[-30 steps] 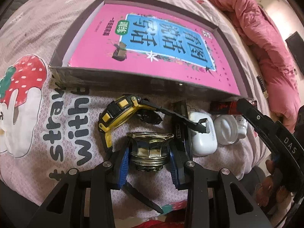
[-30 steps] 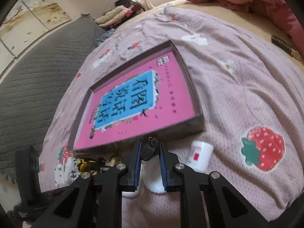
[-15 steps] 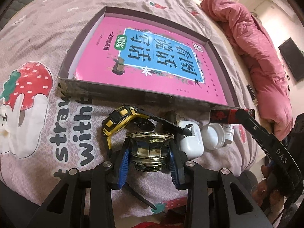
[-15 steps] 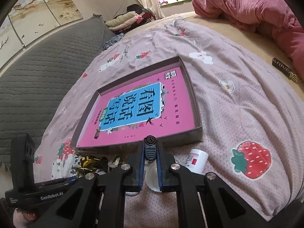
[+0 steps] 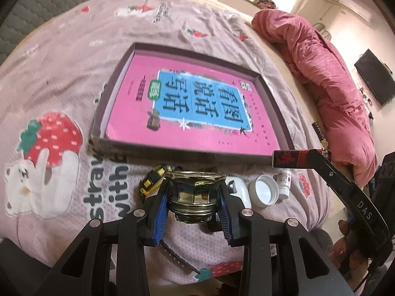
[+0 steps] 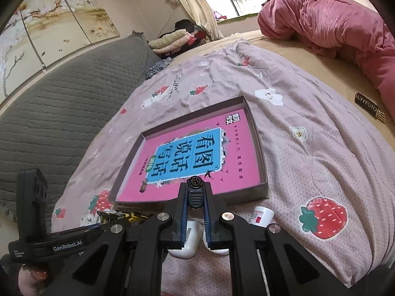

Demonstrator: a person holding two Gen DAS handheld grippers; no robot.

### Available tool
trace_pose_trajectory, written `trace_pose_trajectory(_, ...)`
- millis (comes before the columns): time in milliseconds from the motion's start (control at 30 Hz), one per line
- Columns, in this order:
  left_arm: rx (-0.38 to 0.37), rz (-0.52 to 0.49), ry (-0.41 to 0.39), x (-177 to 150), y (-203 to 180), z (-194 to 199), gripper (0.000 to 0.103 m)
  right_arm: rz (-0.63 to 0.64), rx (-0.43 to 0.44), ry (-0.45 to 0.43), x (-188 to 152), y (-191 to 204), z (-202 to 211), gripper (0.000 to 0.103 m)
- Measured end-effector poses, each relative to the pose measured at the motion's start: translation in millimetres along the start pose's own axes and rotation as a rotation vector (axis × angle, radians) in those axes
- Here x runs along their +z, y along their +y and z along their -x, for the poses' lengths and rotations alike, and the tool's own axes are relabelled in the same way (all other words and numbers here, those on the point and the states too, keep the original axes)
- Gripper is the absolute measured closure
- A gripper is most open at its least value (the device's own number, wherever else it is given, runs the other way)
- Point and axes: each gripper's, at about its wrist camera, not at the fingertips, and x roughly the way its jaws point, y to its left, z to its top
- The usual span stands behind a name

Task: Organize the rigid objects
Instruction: 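Lift the brass fitting with the left tool over the tray while the right tool carries the lighter there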

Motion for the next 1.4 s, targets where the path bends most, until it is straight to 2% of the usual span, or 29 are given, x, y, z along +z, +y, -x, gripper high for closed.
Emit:
trace_pose_trajectory(267,0.020,-0.024,-0.061,9,-2,10,0.066,-0.005,0.013,-0.021,7,2,2,0.092)
trace_pose_trajectory(667,0.072,-0.039,-0.095,24,9,7,0.066,0.041,0.007,-0.005,18,12,-14,0.092)
trace_pose_trajectory(1133,0.116,-0.021,-0.087,42,22,-17,0.066,0.015,0.048,0.087,17,15,-52,0.092)
trace_pose_trajectory(1400,0.127,-0.027,-0.077,51,25,-33,0.066,-0.022,0.023,0.138,14,1,-68,0.092)
